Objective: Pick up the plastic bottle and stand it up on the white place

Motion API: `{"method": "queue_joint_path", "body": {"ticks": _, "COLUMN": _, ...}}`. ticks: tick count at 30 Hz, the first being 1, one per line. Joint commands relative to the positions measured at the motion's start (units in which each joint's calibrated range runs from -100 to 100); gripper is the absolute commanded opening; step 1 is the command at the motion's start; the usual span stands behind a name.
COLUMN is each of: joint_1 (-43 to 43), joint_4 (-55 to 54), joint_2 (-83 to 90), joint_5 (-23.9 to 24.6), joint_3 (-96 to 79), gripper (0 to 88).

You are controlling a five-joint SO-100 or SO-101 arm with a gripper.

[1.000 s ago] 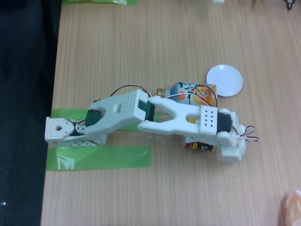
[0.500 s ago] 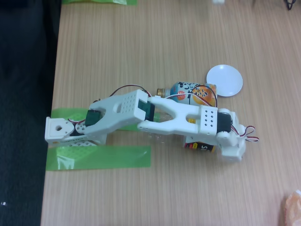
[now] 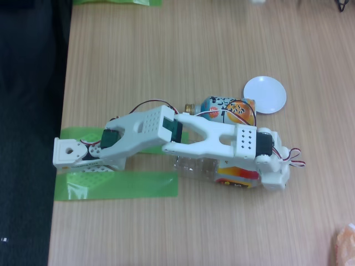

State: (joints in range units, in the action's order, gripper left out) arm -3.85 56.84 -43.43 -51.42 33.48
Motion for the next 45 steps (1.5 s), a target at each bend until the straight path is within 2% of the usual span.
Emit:
{"method": "queue_joint_path", "body": {"ticks": 1, "joint_1": -0.1, "joint_4": -0.3, "joint_2": 0.9, "joint_5": -0.1, "joint_3": 2.9, "gripper": 19.5}}
{"method": "queue_joint_path", "body": {"ticks": 22, "joint_1": -0.2, "joint_4": -0.4, "joint_2": 1.0, "joint_5": -0.1, "joint_3": 2.9, "gripper": 19.3}}
{"method": "queue_joint_path", "body": {"ticks": 28, "joint_1": -0.2, "joint_4": -0.4, "joint_2": 1.0, "joint_5": -0.1, "joint_3": 3.0, "gripper": 12.2}}
{"method": "queue_joint_path", "body": {"ticks": 39, "joint_1": 0.7, "joint_4": 0.1, "joint_2": 0.9, "joint_5": -0.2, "joint_3": 10.3, "gripper": 19.3}}
{"method": "queue_joint_path", "body": {"ticks": 45, "joint_1": 0.9, "joint_4": 0.4, "joint_2": 1.0, "joint_5": -0.2, "joint_3": 15.7, "gripper": 18.8}}
